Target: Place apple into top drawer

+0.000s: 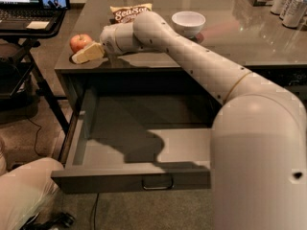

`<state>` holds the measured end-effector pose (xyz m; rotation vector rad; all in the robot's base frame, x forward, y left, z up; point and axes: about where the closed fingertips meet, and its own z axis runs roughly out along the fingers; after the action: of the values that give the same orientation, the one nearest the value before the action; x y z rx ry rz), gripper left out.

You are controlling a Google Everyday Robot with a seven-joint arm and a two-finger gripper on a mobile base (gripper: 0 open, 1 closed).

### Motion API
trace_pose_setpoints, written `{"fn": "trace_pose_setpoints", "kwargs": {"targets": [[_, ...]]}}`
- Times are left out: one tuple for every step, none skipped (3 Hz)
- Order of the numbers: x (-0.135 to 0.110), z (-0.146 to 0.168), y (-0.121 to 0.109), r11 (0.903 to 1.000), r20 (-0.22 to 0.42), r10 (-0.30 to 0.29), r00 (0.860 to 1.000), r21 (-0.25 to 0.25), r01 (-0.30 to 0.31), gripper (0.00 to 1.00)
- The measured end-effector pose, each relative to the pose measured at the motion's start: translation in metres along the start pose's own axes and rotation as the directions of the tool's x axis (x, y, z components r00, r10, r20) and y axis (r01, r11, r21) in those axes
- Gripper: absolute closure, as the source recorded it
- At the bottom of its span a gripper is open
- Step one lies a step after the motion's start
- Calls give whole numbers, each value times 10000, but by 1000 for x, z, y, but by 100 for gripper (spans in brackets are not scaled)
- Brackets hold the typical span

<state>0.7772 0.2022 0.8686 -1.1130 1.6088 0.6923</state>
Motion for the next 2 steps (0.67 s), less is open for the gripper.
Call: {"fn": "trace_pose_setpoints", "kwargs": {"targets": [[-1, 19, 2, 9987, 150, 224, 9996, -459, -217, 0], [1, 27, 6, 9965, 263, 415, 9988, -734, -395, 19]]}}
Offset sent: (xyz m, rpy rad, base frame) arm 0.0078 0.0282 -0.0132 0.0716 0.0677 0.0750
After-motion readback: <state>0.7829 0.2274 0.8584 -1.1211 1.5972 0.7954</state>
